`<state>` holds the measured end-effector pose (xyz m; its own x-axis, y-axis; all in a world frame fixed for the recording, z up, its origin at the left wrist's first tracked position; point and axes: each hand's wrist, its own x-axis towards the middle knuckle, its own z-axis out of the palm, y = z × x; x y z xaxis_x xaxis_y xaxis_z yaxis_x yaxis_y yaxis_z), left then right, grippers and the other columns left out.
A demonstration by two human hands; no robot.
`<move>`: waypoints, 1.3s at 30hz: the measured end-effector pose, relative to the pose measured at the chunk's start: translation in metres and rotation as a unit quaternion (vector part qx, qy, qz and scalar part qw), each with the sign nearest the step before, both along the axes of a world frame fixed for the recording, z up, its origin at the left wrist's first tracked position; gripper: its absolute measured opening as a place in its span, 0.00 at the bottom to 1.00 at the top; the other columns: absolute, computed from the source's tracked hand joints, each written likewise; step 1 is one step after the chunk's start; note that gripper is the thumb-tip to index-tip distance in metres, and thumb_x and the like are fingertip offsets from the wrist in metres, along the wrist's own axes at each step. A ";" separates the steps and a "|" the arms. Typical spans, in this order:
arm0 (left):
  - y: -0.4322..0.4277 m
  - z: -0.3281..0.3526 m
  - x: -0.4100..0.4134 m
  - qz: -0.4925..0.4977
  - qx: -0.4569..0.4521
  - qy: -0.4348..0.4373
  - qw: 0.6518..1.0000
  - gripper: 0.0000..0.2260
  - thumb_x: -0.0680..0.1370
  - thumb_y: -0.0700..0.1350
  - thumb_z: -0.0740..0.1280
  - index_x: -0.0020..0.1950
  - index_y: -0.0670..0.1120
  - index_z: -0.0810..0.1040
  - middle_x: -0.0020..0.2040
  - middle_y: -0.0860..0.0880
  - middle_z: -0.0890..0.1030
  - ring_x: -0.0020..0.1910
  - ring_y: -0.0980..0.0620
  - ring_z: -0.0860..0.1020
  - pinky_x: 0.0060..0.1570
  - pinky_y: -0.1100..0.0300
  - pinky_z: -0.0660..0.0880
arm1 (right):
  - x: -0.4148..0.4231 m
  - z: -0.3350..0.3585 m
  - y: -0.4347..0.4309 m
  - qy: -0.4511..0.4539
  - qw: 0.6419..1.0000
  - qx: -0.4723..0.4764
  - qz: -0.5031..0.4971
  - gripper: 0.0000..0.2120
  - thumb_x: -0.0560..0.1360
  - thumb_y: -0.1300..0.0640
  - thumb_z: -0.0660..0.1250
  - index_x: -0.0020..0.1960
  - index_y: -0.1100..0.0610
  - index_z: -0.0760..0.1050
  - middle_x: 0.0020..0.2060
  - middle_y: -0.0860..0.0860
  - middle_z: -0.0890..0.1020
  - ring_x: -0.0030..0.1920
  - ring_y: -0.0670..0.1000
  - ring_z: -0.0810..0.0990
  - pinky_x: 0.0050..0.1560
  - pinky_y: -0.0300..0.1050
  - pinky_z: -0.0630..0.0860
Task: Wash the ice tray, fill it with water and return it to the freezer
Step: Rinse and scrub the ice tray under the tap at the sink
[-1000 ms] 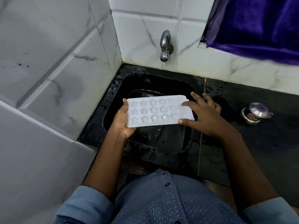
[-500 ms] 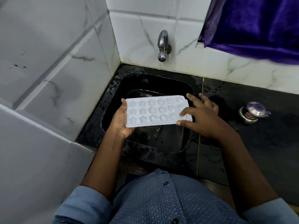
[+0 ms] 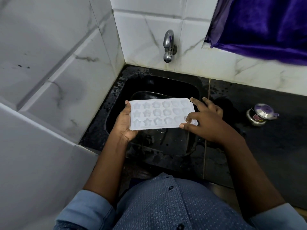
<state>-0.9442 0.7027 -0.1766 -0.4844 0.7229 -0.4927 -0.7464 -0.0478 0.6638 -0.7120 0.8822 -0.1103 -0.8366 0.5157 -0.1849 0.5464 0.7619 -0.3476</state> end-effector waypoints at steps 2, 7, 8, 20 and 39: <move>-0.001 -0.001 0.000 -0.002 0.003 -0.002 1.000 0.34 0.84 0.68 0.54 0.73 0.41 0.76 0.67 0.37 0.82 0.64 0.38 0.83 0.54 0.40 0.84 | 0.000 -0.001 -0.001 -0.003 1.000 0.004 0.002 0.18 0.77 0.30 0.64 0.53 0.41 0.83 0.85 0.45 0.51 0.83 0.54 0.40 0.77 0.57 0.40; -0.003 -0.001 -0.002 -0.003 0.006 0.000 1.000 0.34 0.84 0.68 0.54 0.75 0.41 0.75 0.68 0.37 0.82 0.66 0.37 0.82 0.57 0.39 0.83 | -0.002 -0.004 -0.003 0.000 1.000 0.013 -0.022 0.21 0.78 0.29 0.62 0.57 0.40 0.83 0.85 0.46 0.53 0.83 0.55 0.43 0.77 0.57 0.41; -0.003 -0.001 -0.002 -0.004 0.006 0.002 1.000 0.34 0.84 0.68 0.54 0.74 0.41 0.76 0.68 0.37 0.82 0.65 0.37 0.82 0.56 0.40 0.83 | -0.003 -0.004 -0.004 0.002 1.000 0.005 -0.024 0.21 0.78 0.29 0.61 0.55 0.41 0.84 0.85 0.45 0.54 0.83 0.54 0.43 0.77 0.57 0.41; -0.003 0.001 0.000 -0.003 0.006 -0.002 1.000 0.33 0.85 0.67 0.53 0.72 0.42 0.77 0.67 0.38 0.83 0.63 0.38 0.84 0.55 0.41 0.84 | -0.007 -0.003 -0.008 0.016 1.000 -0.004 -0.012 0.25 0.79 0.28 0.57 0.52 0.43 0.85 0.84 0.44 0.56 0.83 0.51 0.46 0.77 0.54 0.39; 0.003 0.006 -0.002 0.002 -0.006 0.006 1.000 0.34 0.85 0.68 0.53 0.71 0.42 0.78 0.64 0.38 0.84 0.59 0.40 0.86 0.49 0.44 0.85 | -0.019 -0.002 -0.018 0.032 0.999 0.015 0.028 0.20 0.79 0.30 0.62 0.54 0.42 0.83 0.85 0.46 0.47 0.83 0.53 0.37 0.78 0.60 0.39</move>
<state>-0.9466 0.7054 -0.1707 -0.4941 0.7144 -0.4955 -0.7378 -0.0430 0.6737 -0.7308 0.8643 -0.1125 -0.8742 0.4717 -0.1151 0.4795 0.8014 -0.3574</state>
